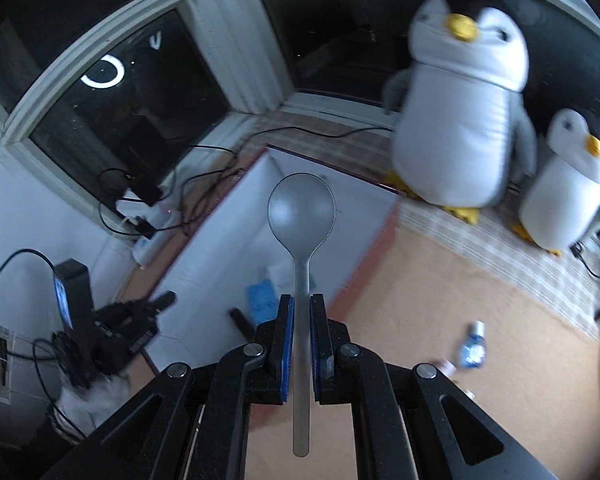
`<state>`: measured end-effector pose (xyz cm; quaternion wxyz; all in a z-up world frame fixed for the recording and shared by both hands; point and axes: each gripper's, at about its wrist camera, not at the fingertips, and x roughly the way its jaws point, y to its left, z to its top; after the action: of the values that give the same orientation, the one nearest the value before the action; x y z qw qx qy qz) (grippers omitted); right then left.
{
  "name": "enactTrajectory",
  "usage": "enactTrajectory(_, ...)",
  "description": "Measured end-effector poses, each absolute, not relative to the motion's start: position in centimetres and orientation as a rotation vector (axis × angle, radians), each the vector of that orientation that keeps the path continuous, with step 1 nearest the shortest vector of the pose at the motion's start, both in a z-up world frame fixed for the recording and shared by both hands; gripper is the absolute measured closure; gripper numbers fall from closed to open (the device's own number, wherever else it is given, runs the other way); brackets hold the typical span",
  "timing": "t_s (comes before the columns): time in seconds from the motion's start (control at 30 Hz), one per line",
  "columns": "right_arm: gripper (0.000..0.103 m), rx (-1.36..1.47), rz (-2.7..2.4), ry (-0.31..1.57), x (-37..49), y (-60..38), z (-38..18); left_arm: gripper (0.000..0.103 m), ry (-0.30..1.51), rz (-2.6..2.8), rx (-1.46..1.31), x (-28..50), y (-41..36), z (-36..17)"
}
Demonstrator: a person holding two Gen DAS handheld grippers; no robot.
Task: Organize rigid objects
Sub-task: 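Carry the metal spoon over the box with the right gripper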
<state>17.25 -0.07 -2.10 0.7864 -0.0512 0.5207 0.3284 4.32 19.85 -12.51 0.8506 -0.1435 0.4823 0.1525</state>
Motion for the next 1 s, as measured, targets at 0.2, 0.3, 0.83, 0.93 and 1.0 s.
enactTrajectory(0.2, 0.096, -0.084, 0.725, 1.197, 18.3, 5.7, -4.7, 0.088, 1.014, 0.302, -0.308, 4.4, 20.1, -12.8)
enactTrajectory(0.3, 0.096, -0.084, 0.707, 1.249, 18.9, 7.6, -7.0, 0.088, 1.011, 0.295, -0.307, 4.4, 20.1, -12.9)
enactTrajectory(0.83, 0.096, -0.218, 0.610, 1.390, 19.8, 11.9, -15.5, 0.088, 1.022, 0.278, -0.327, 4.4, 20.3, -13.6)
enactTrajectory(0.93, 0.095, -0.229, 0.615, 1.396, 19.8, 12.0, -15.9, 0.089, 1.023, 0.281, -0.328, 4.3, 20.3, -13.7)
enactTrajectory(1.0, 0.095, -0.236, 0.614, 1.397, 19.8, 12.4, -16.1, 0.089, 1.024, 0.282, -0.326, 4.3, 20.4, -13.7)
